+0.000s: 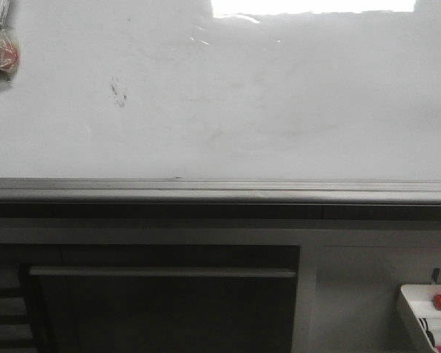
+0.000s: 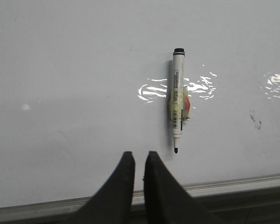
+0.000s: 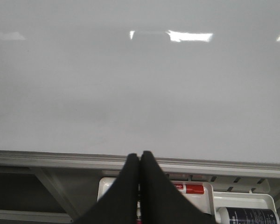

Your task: Write number 2 on whiteboard

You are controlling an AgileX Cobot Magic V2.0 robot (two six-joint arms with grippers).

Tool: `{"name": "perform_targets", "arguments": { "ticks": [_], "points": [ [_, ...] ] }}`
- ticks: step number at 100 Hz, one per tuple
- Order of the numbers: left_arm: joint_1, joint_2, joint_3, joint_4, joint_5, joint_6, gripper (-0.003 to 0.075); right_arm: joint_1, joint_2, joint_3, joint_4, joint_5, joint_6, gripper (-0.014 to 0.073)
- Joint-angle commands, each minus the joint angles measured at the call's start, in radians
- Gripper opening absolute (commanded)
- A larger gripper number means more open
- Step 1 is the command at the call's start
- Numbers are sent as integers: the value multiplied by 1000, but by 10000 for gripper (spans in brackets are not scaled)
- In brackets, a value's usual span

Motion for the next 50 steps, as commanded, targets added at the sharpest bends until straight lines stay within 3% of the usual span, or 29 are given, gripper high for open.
{"name": "perform_targets", "arguments": {
  "ticks": [1,8,17,28,50],
  "points": [
    [-10,24,-34,-7,-69,12,227,-8,15,-33,0,-75,-9,35],
    [-10,31,-34,-7,-88,14,410,-8,15,-33,0,-77,-9,157],
    [-10,44,-34,-9,-105,14,536,-8,15,-33,0,-77,-9,297],
    [-44,80,-34,-14,-105,14,545,-8,15,-33,7,-92,-9,378],
    [-166,239,-34,14,-124,15,545,-8,15,-33,34,-113,-9,374]
  ]
}}
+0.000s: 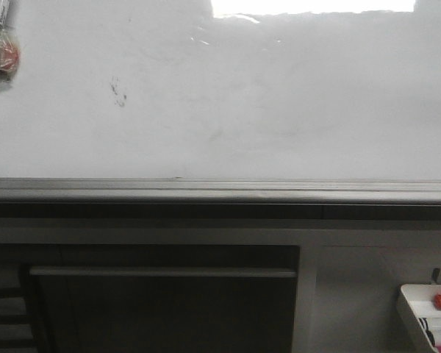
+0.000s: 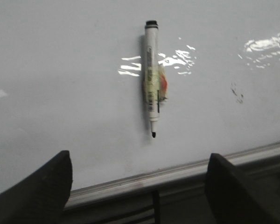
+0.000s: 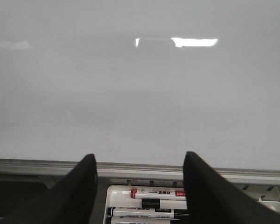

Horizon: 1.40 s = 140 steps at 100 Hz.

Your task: Write number 2 on whiteboard

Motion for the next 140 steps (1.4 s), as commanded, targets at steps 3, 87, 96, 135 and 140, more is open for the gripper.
{"name": "perform_targets", "arguments": {
  "ticks": [3,87,96,135,140],
  "points": [
    [-48,103,-34,-1,-102,0,545,-8,15,-33,4,-85,-8,374],
    [-55,773,-374,-4,-107,-26,456,-8,15,-33,4,-53,-8,374],
    [-55,795,-383,-4,-103,-26,417,-8,15,-33,4,-51,-8,374],
    [-55,810,-383,-4,-84,-26,230,-8,15,-33,4,-49,-8,374],
    [-55,808,-383,-4,-79,-26,197,-8,15,-33,4,-49,-8,374]
  ]
}}
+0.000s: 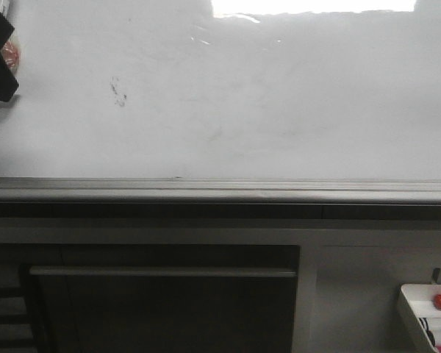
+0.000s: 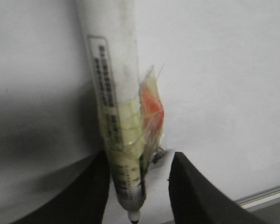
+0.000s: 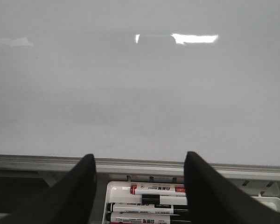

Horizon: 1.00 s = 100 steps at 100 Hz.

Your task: Write number 2 on whiteboard

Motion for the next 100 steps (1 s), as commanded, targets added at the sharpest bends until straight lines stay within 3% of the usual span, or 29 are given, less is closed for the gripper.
{"name": "perform_targets", "arguments": {
  "ticks": [1,31,52,66,75,100],
  "points": [
    [-3,-19,-33,-4,-43,-9,185,-8,15,-33,3,-61,-6,374],
    [-3,-54,-33,-4,-40,-9,-13,-8,15,-33,3,-61,-6,374],
    [-13,-91,-33,-4,37,13,-18,-8,15,-33,38,-57,-6,374],
    [-76,-109,-64,-4,181,136,-18,3,41,-54,260,-16,-208,372],
    [-140,-107,-110,-4,298,214,-18,23,109,-90,414,86,-375,372],
    [-344,-107,-202,-4,545,383,-18,80,342,-194,667,340,-690,372]
  ]
}}
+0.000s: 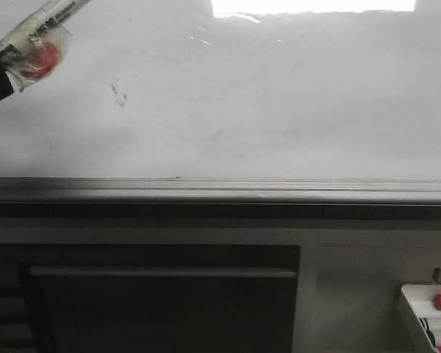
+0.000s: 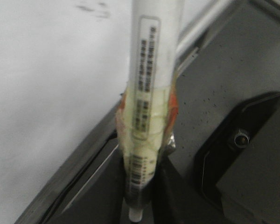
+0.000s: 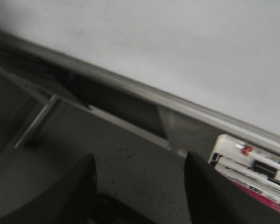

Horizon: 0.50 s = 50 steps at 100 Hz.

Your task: Write number 2 on whiteboard

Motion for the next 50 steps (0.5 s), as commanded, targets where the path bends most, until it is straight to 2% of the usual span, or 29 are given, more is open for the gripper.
{"name": "perform_targets", "arguments": {
  "ticks": [1,10,27,50],
  "points": [
    [-75,-28,-52,-8,41,50,-18,25,75,-66,123,54,-149,372],
    [-158,-28,-55,-9,48,56,-18,66,136,-102,172,97,-250,372],
    [-302,-28,-55,-3,10,80,-18,189,244,-173,170,116,-399,373],
    [-369,-28,-55,-1,-64,111,-18,373,351,-259,163,11,-619,373]
  ]
}}
